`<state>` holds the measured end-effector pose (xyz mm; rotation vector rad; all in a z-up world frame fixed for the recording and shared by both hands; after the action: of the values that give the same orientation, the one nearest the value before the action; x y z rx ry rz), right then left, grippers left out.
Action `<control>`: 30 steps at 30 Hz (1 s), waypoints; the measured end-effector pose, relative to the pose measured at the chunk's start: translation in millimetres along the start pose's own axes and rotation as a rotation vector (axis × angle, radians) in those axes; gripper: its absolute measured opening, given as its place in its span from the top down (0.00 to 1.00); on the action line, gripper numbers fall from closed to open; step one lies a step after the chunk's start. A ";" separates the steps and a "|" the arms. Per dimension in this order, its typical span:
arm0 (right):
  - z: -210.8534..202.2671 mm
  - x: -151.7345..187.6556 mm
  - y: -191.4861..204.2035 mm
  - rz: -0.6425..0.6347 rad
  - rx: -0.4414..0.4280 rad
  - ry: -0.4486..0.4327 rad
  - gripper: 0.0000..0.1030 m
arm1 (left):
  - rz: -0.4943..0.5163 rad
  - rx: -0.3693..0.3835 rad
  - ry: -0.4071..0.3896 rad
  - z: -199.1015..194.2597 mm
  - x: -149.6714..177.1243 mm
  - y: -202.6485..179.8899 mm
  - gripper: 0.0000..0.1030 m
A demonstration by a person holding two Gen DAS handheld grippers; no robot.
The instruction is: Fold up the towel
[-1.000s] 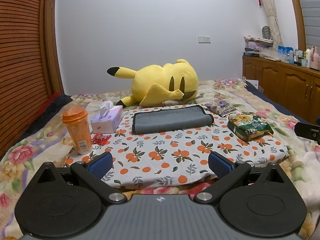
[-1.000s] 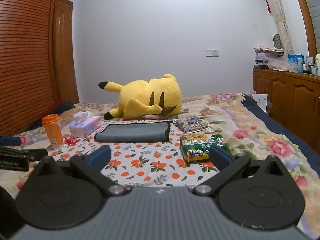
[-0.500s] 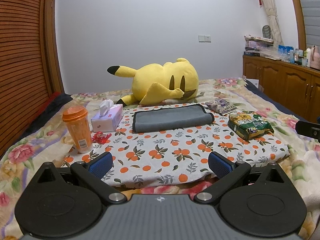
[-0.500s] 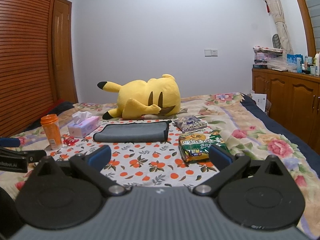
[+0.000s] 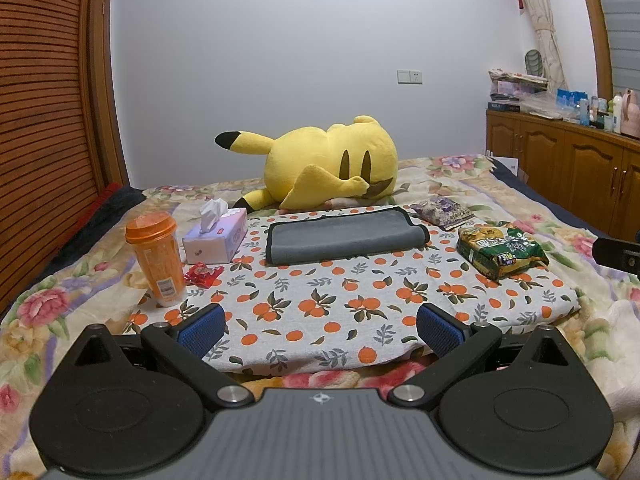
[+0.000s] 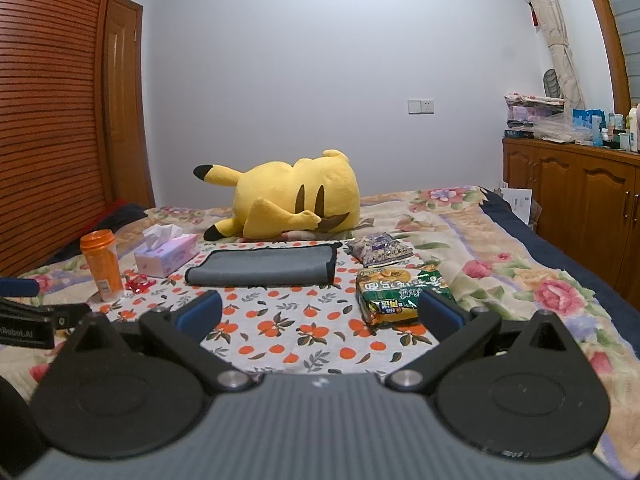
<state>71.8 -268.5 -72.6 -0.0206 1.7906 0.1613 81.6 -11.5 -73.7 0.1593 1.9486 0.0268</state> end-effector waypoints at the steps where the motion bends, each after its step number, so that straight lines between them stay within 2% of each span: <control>1: 0.0 0.0 0.3 0.000 0.000 0.000 0.00 | 0.001 0.000 0.000 -0.1 0.0 0.1 0.00; 30: -0.1 0.1 0.6 -0.001 0.000 0.000 0.00 | 0.005 -0.001 0.002 0.6 1.5 1.2 0.00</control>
<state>71.5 -267.9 -72.7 -0.0216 1.7902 0.1602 81.7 -10.1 -75.2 0.1634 1.9503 0.0316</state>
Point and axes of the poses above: each gripper's, at about its wrist camera, not at the fingertips, and z roughly the way its jaws point, y to its left, x to its underside, the point moved 6 cm from there along z, roughly the way its jaws point, and after that the axes turned 3 degrees about -y, right-handed, at the moved point
